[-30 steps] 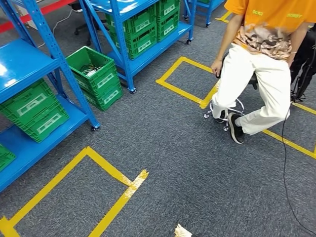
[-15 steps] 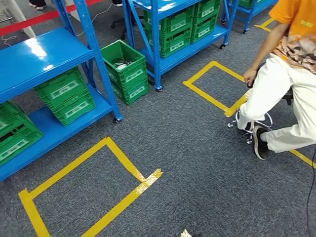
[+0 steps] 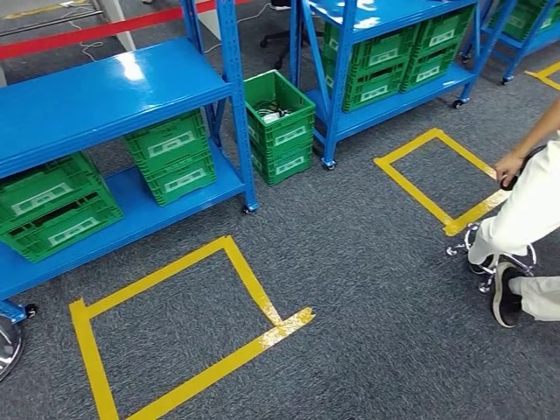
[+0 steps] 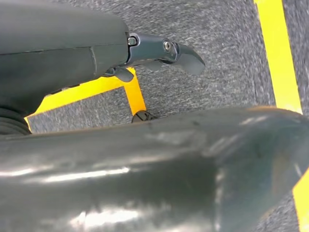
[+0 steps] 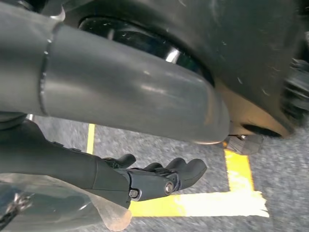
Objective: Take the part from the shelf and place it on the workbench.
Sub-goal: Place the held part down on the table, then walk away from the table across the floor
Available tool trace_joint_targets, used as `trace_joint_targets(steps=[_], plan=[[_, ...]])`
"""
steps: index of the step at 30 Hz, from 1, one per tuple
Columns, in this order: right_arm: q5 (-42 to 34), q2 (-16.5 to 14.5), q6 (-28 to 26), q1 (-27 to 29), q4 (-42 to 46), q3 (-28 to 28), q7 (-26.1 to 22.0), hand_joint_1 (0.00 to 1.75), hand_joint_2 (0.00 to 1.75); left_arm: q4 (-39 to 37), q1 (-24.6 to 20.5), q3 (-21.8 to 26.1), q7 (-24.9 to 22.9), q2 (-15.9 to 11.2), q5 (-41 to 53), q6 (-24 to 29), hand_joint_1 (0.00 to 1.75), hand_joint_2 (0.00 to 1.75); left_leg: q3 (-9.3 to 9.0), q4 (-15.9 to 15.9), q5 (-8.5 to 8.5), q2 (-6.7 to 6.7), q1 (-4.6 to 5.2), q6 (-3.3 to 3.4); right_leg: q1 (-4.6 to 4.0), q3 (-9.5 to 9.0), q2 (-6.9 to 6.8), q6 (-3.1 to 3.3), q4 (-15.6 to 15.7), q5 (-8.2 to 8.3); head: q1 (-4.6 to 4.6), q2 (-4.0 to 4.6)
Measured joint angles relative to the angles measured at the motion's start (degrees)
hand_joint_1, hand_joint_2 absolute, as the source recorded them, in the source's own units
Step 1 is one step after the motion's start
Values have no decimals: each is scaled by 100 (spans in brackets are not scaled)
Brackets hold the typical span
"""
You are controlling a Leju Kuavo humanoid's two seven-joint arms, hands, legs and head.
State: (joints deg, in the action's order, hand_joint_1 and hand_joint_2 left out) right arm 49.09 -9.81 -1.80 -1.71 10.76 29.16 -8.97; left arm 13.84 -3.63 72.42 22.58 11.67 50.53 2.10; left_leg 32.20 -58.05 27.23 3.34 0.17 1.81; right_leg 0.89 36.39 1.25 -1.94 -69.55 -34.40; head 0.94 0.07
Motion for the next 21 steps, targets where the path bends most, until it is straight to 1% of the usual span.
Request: trace_joint_targets(steps=[2,3,4,5,6,7,8,9,10,11,12,13,14,15,16,17,18,19,20,21], plan=[[8,9,0,-7,-3,0,4,0,0,-2,2,-1,-2,2,-1,2,0,0,22,-28,9,265,-22,-90,10,-356,221,45,868,457,-5,0],[11,11,-1,-10,-5,0,5,0,0,-3,7,-1,-2,1,-1,3,0,0,44,-37,7,362,-32,-141,18,-464,296,75,1084,516,-6,0],[13,11,-3,-11,-5,0,5,0,0,-4,14,-1,-2,-3,-3,4,0,0,50,-39,9,385,-41,-170,18,-476,226,105,1097,525,-4,0],[17,12,-4,-11,-5,0,3,0,0,-5,18,-1,2,-4,-7,7,0,0,76,-94,49,325,-38,-200,25,-491,158,139,1111,528,-14,0],[21,12,-6,-11,-5,0,-1,0,0,-6,16,-1,9,-4,-9,9,0,0,146,-247,148,200,-32,-229,35,-506,82,171,1125,528,-32,0],[25,12,-6,-7,-5,0,-4,0,0,-7,8,-1,16,-4,-11,15,0,0,275,-528,304,31,-29,-256,36,-519,-4,199,1131,520,-50,0],[30,14,-6,0,-5,0,-6,0,0,-7,-1,-1,24,0,-11,25,0,0,458,-907,489,-129,-30,-283,28,-528,-89,220,1131,506,-68,0],[34,16,-7,8,-5,0,-8,0,0,-7,-8,-1,27,1,-9,34,0,0,642,-1286,644,-220,-39,-303,20,-536,-181,231,1130,493,-75,0],[39,18,-7,14,-5,0,-7,0,0,-7,-7,-1,28,1,-7,45,0,0,773,-1555,717,-263,-47,-314,13,-547,-272,236,1130,479,-74,0],[42,19,-7,15,-5,0,-7,0,0,-7,0,-1,28,1,-5,54,0,0,805,-1619,676,-282,-52,-315,8,-559,-354,236,1129,464,-75,0],[44,20,-7,12,-5,0,-9,0,0,-7,9,0,28,1,-4,60,0,0,723,-1457,532,-299,-54,-306,5,-577,-427,233,1129,450,-76,0],[45,20,-7,8,-5,0,-11,0,0,-7,17,0,28,0,-3,66,0,0,546,-1109,323,-356,-48,-283,1,-604,-497,226,1129,432,-76,0],[46,19,-5,5,-5,0,-14,0,0,-7,18,0,28,-2,-3,69,0,0,339,-706,156,-499,-23,-244,-4,-629,-559,215,1131,415,-75,0],[48,18,-4,3,-5,0,-19,0,0,-7,11,-1,28,-5,-2,71,0,0,170,-368,47,-636,8,-201,-16,-651,-615,192,1129,394,-73,0],[49,18,-3,-1,-5,0,-22,0,0,-7,3,-1,28,-9,-2,72,0,0,67,-149,0,-744,43,-161,-26,-666,-673,165,1129,376,-69,0],[49,16,-2,-8,-5,0,-24,0,0,-7,-1,-1,28,-13,-1,73,0,0,41,-69,17,-799,72,-131,-34,-679,-726,136,1134,363,-67,0],[49,16,-2,-18,-5,0,-26,0,0,-7,1,-1,28,-15,0,74,0,0,52,-51,17,-746,86,-107,-40,-700,-784,102,1147,352,-68,0],[49,16,-2,-27,-4,-1,-27,0,0,-7,8,-1,28,-15,1,75,0,0,45,-23,2,-674,73,-81,-34,-712,-816,69,1159,338,-69,0],[49,16,-2,-31,-4,-1,-28,0,0,-8,15,-1,28,-14,2,76,0,0,29,11,-15,-610,53,-53,-27,-716,-748,34,1143,303,-63,0],[49,16,-1,-32,-4,-2,-29,0,0,-8,15,-1,28,-12,1,77,0,0,10,46,-38,-539,29,-22,-21,-671,-608,4,1029,218,-52,0]])
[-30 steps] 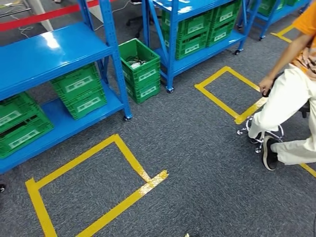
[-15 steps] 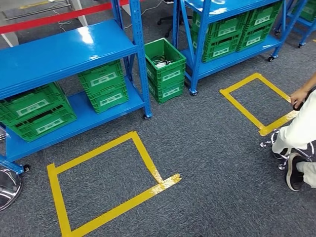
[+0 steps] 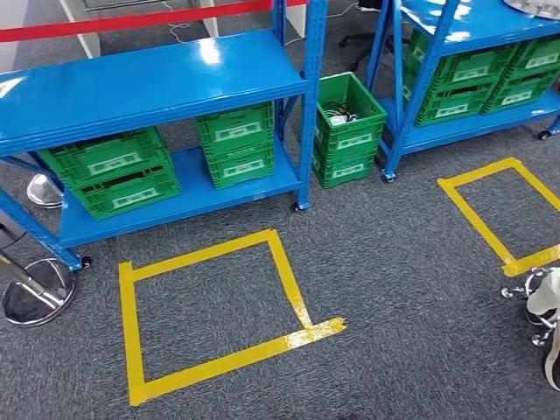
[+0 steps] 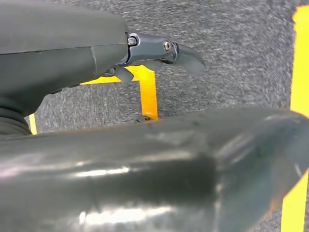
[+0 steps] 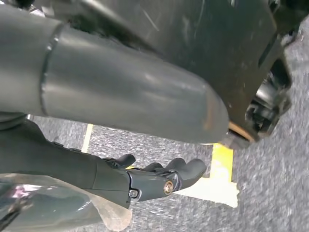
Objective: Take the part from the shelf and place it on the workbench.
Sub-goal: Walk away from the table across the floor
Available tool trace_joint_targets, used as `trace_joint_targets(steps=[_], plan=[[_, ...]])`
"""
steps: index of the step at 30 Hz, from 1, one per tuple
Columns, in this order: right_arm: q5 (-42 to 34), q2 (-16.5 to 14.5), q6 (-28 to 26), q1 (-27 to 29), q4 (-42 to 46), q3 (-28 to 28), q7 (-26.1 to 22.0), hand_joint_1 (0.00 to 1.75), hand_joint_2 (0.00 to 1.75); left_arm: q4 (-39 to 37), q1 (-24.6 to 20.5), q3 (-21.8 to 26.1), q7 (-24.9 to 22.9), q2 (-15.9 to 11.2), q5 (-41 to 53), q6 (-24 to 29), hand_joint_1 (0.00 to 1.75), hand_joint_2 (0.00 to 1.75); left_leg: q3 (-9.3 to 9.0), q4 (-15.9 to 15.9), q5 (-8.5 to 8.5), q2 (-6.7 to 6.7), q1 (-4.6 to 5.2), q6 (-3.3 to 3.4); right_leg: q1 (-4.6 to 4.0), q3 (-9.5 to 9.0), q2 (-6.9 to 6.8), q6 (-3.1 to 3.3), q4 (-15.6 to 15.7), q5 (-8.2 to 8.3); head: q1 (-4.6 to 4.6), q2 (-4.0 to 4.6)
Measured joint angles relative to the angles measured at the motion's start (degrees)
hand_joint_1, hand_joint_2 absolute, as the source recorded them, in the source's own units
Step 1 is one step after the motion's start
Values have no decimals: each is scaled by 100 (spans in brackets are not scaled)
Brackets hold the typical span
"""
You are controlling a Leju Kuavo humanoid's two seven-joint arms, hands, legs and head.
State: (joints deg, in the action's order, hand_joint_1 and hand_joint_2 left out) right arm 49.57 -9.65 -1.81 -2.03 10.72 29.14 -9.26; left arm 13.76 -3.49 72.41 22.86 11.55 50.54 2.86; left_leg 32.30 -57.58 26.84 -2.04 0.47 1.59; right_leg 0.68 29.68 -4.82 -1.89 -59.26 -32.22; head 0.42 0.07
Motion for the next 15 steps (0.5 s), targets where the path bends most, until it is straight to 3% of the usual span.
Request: trace_joint_targets(steps=[2,4,5,6,7,9,11,13,15], plan=[[0,1,1,12,-1,0,-1,0,0,-1,-12,0,0,5,-1,1,0,0,-14,31,-27,139,-31,45,10,291,347,-41,-610,-315,31,0],[1,1,2,29,-1,1,0,0,0,-1,-17,0,0,7,1,1,0,0,-11,28,-28,298,-35,63,11,703,461,-67,-1360,-569,37,0],[2,2,2,37,-1,1,1,0,0,-1,-14,0,0,7,2,-3,0,0,-15,26,-25,380,-36,64,11,823,469,-73,-1513,-545,37,0],[3,3,2,41,-1,1,1,0,0,-2,-12,0,0,8,3,-9,0,0,-24,23,-21,467,-38,59,13,836,475,-75,-1431,-398,36,0],[4,4,2,42,-1,1,1,0,0,-2,-11,0,0,8,4,-17,0,0,-36,18,-14,552,-44,48,20,738,509,-72,-1124,-159,36,0],[8,5,5,38,-2,1,-2,0,0,-3,-15,-1,1,8,5,-45,0,0,-41,-16,15,711,-47,2,53,415,739,-56,-310,241,36,0],[13,5,14,29,-4,0,-7,0,0,-3,-19,-1,3,5,8,-72,0,0,-7,-47,28,839,-50,-67,68,218,921,-14,80,329,33,0],[17,6,19,20,-5,-1,-10,0,0,-3,-6,-1,5,3,8,-85,0,0,28,-44,12,954,-68,-137,53,177,853,50,93,314,33,0],[21,5,19,18,-5,-1,-11,0,0,-4,9,0,7,-4,9,-87,0,0,86,-167,96,820,-67,-195,62,150,716,122,121,324,17,0]])
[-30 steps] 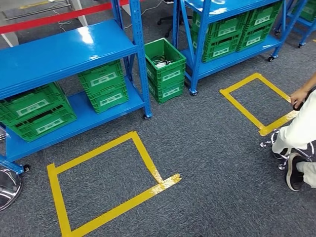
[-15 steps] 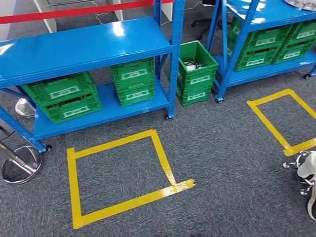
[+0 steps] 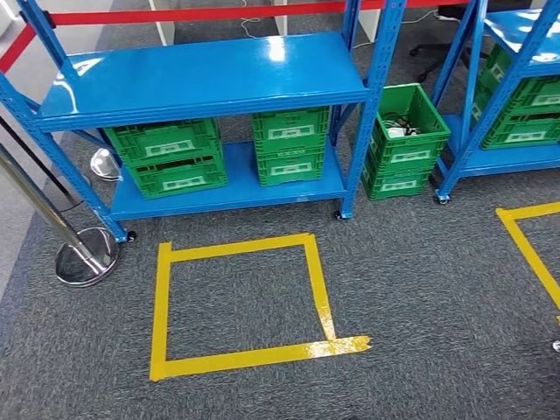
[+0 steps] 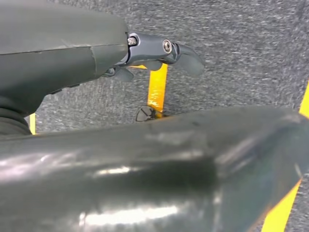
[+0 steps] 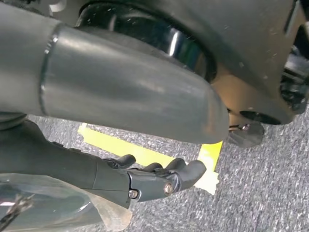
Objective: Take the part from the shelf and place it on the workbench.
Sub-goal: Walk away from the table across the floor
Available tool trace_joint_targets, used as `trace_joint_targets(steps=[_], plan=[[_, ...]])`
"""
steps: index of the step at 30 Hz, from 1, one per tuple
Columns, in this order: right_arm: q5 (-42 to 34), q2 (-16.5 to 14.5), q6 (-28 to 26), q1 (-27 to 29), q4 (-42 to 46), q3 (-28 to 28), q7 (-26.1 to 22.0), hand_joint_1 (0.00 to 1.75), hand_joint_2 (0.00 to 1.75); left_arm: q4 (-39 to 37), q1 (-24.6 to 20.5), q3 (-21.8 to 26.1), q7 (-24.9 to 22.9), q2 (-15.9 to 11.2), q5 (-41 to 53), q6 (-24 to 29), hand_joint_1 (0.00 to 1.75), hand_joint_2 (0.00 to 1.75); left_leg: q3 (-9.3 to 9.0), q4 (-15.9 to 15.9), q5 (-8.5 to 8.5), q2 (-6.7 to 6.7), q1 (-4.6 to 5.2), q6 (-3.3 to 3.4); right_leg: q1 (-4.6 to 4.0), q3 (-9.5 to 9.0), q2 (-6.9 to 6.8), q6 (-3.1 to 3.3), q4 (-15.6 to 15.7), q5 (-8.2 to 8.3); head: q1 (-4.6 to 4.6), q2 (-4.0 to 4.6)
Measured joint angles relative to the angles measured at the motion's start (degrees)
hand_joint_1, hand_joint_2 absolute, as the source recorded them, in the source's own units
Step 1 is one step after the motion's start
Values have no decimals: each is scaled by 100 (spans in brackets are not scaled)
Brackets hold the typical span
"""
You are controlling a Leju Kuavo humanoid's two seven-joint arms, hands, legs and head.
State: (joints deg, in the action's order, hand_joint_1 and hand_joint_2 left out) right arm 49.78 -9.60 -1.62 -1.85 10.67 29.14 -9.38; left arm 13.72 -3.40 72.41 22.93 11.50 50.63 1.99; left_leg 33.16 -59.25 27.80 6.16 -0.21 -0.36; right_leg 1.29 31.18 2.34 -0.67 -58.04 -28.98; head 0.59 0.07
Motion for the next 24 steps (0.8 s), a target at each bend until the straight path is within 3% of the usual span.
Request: trace_joint_targets(steps=[2,4,5,6,8,10,11,15,17,20,21,22,23,24], plan=[[3,-2,5,6,0,0,-3,0,0,-1,-13,0,2,-7,1,-2,0,0,249,-545,306,-342,7,-52,3,-28,-168,60,23,-9,-28,0],[1,0,15,21,-1,0,-4,0,0,-1,-32,0,4,-7,1,-10,0,0,614,-1295,627,-526,-9,-89,-12,-41,-330,84,22,-36,-38,0],[-7,1,22,25,-1,1,-8,0,0,-1,-30,0,4,-8,-3,-16,0,0,712,-1496,663,-552,-17,-96,-16,-49,-394,83,21,-49,-37,0],[-24,2,28,23,-1,1,-17,0,0,-1,-21,1,5,-8,-10,-24,0,0,700,-1479,586,-563,-22,-95,-19,-60,-441,77,20,-61,-37,0],[-96,2,53,6,-1,4,-41,0,0,-1,0,2,13,-11,-23,-40,0,0,363,-830,187,-588,-20,-55,-21,-101,-497,60,22,-88,-39,0],[-172,-2,88,-4,-1,10,-60,0,0,-1,-3,3,36,-20,-25,-56,0,0,-9,-117,-31,-646,11,15,-34,-128,-531,16,32,-124,-36,0],[-195,-4,103,-7,-1,13,-70,0,0,-1,-10,3,50,-24,-24,-60,0,0,-99,68,-30,-670,28,50,-39,-128,-543,-22,51,-141,-33,0],[-221,-6,140,-12,1,20,-99,0,0,-1,16,2,76,-35,-17,-66,0,0,-246,268,61,-613,9,207,-24,-164,-511,-182,-111,-111,-27,1],[-216,-6,148,-13,1,21,-105,0,0,-1,20,1,81,-34,-8,-64,0,0,-376,302,89,-585,-3,264,-16,115,-369,-210,-572,-327,5,2],[-213,-6,156,5,2,22,-106,0,0,-1,18,0,84,-30,10,-64,0,0,-488,300,197,-549,16,298,-15,826,-247,-248,-1542,-646,44,2],[-210,-5,156,22,1,24,-105,0,0,-1,26,0,82,-29,14,-63,0,0,-548,300,250,-529,18,291,-16,948,-244,-259,-1590,-635,46,2],[-205,-5,157,39,1,25,-105,0,0,-1,33,0,79,-29,17,-62,0,0,-632,298,311,-509,16,277,-14,968,-244,-266,-1433,-541,48,2],[-202,-4,157,54,0,26,-105,0,0,-1,40,0,76,-28,21,-61,0,0,-721,297,381,-493,14,258,-11,904,-244,-267,-1106,-351,53,2],[-199,-4,158,70,-4,27,-105,0,0,-1,45,1,73,-28,24,-58,0,0,-799,291,459,-481,15,235,-9,826,-242,-261,-725,-61,60,2]])
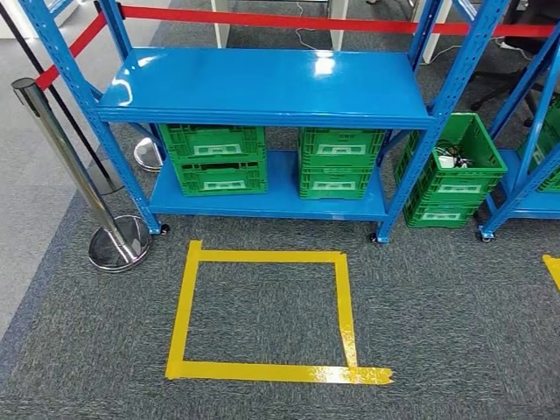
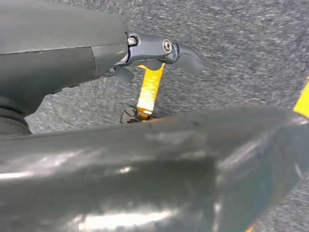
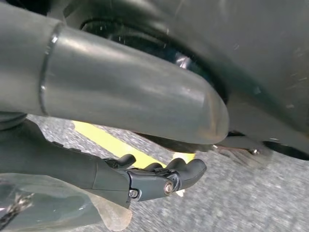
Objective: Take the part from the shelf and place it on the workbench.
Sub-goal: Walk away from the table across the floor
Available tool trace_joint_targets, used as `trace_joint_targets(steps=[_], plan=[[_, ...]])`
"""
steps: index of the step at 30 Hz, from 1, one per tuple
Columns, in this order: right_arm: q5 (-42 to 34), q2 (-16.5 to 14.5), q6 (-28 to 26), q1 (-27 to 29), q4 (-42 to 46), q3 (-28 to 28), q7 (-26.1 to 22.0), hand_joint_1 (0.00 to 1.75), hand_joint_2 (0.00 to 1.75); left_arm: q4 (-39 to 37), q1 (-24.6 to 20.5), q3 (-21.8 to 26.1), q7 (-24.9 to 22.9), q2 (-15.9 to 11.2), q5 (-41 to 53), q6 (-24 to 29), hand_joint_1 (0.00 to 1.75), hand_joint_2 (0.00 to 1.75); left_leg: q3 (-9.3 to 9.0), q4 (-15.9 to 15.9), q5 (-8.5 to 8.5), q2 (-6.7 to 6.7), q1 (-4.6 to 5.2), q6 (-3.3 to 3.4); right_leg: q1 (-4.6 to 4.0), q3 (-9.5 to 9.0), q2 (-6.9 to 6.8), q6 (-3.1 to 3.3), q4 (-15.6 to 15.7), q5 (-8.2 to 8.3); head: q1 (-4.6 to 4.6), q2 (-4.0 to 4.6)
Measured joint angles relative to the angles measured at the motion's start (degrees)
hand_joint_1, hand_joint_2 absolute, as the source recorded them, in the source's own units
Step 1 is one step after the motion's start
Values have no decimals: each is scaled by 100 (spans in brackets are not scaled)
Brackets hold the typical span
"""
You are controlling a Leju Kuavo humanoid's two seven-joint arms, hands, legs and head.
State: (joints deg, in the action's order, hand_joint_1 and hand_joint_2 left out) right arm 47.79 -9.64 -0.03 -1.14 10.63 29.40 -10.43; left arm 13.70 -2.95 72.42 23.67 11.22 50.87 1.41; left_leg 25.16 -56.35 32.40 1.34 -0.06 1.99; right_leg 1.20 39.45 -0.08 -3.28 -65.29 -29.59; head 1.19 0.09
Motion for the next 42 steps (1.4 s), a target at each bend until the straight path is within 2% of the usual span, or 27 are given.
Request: trace_joint_targets(steps=[2,3,5,6,8,9,10,11,12,13,14,15,17,18,19,22,23,24,26,27,28,30,31,32,33,36,42], plan=[[1,0,3,19,-10,1,2,0,0,0,3,0,-4,-2,5,5,0,0,-119,4,149,15,9,-59,-18,-138,-4,79,486,338,2,0],[1,0,5,28,-15,2,2,0,0,0,1,0,-7,-3,5,7,0,0,-182,26,203,20,8,-97,-34,-181,-5,134,562,388,-4,0],[2,0,5,32,-15,3,3,0,0,0,-18,-1,-11,-3,5,10,0,0,-233,-49,176,19,-4,-170,-51,-342,-14,244,597,283,-9,0],[2,1,5,27,-14,4,1,0,0,0,-33,-2,-12,-3,5,11,0,0,-167,-246,74,5,-10,-206,-41,-428,-22,281,631,262,-9,0],[3,2,5,-3,-12,5,-2,0,0,-1,-69,-3,-11,-3,5,13,0,0,264,-968,-102,-38,-20,-274,-17,-644,-41,331,708,187,-12,0],[3,3,5,-17,-12,6,-3,0,0,-2,-74,-2,-14,-3,5,13,0,0,530,-1328,-52,-57,-27,-305,-12,-752,-48,345,744,130,-13,0],[3,2,5,-26,-12,6,-3,0,0,-2,-71,-2,-17,-3,5,15,0,0,781,-1580,156,-64,-37,-321,-7,-872,-46,352,781,63,-14,0],[3,2,5,-29,-12,6,-2,0,0,-2,-59,-1,-22,-3,2,17,0,0,984,-1693,453,-66,-45,-324,-1,-1001,-38,353,814,-13,-13,0],[3,2,5,-27,-12,6,-2,0,0,-2,-46,1,-27,-3,-3,19,0,0,1135,-1682,724,-67,-50,-321,8,-1133,-26,346,837,-97,-14,0],[3,2,5,-24,-12,6,-2,0,0,-2,-38,1,-31,-3,-10,22,0,0,1236,-1553,863,-68,-52,-317,20,-1269,-15,332,851,-190,-14,0],[4,2,6,-22,-12,6,-2,0,0,-2,-31,2,-36,-4,-18,23,0,0,1293,-1333,770,-75,-52,-311,30,-1392,-10,316,856,-285,-14,0],[4,1,7,-17,-13,6,-2,0,0,-3,-24,2,-43,-5,-24,25,0,0,1322,-1041,407,-92,-52,-301,37,-1484,-11,295,859,-383,-18,0],[6,0,8,-14,-21,7,-1,0,0,-9,-3,2,-65,-9,-31,25,0,0,1357,-598,-491,-134,-37,-267,27,-1650,-4,237,833,-578,-28,0],[7,2,8,-18,-26,7,0,0,0,-12,6,2,-76,-8,-31,25,0,0,1364,-514,-775,-143,-27,-238,19,-1690,-3,198,839,-656,-35,0],[7,3,8,-29,-30,8,0,0,0,-14,7,2,-83,-7,-33,25,0,0,1369,-517,-857,-138,-17,-210,11,-1736,-1,156,859,-710,-37,0],[5,7,9,-77,-27,8,-3,0,0,-15,-29,2,-83,-8,-37,28,0,0,1311,-464,-802,-103,-41,-109,14,-1741,-13,68,831,-859,-30,0],[5,7,10,-91,-26,7,-4,0,0,-15,-44,2,-82,-8,-35,29,0,0,1282,-433,-782,-98,-50,-76,12,-1622,-11,56,605,-982,-28,0],[5,7,11,-96,-26,7,-4,0,0,-15,-53,2,-82,-6,-33,29,0,0,1256,-419,-754,-97,-48,-45,7,-1412,-8,51,254,-1136,-26,0],[5,7,12,-91,-25,8,-3,0,0,-15,-63,2,-82,0,-30,28,0,0,1206,-414,-688,-92,-30,-3,-7,-846,-5,53,-560,-1372,-27,0],[6,7,12,-82,-25,8,-2,0,0,-15,-63,2,-82,2,-30,27,0,0,1170,-414,-653,-83,-18,6,-12,-635,-4,61,-779,-1336,-27,0],[7,7,12,-73,-25,8,-2,0,0,-15,-61,2,-82,3,-31,27,0,0,1121,-414,-617,-70,-6,10,-18,-521,-3,80,-772,-1159,-27,0],[8,8,12,-65,-26,8,-2,0,0,-16,-59,2,-82,6,-35,27,0,0,1019,-413,-549,-43,12,0,-42,-594,1,147,-167,-570,-27,0],[8,9,12,-67,-26,9,-2,0,0,-18,-62,2,-82,8,-37,27,0,0,984,-420,-520,-35,28,-17,-57,-676,6,182,174,-342,-32,0],[8,10,12,-75,-27,9,-2,0,0,-20,-66,2,-83,9,-38,27,0,0,967,-426,-499,-29,36,-34,-68,-757,13,203,421,-213,-36,0],[8,8,12,-82,-27,10,-2,0,0,-22,-68,2,-84,9,-38,27,0,0,962,-428,-487,-26,44,-45,-75,-804,21,203,551,-170,-49,0],[7,4,9,-75,-27,12,0,0,0,-24,-64,2,-85,5,-37,26,0,0,930,-399,-489,-24,46,-53,-82,-861,35,171,612,-172,-78,0],[7,0,16,-79,-27,13,-2,0,0,-24,-65,2,-85,-2,-37,25,0,0,856,-327,-497,-24,43,-92,-85,-870,34,220,612,-197,-80,0]])
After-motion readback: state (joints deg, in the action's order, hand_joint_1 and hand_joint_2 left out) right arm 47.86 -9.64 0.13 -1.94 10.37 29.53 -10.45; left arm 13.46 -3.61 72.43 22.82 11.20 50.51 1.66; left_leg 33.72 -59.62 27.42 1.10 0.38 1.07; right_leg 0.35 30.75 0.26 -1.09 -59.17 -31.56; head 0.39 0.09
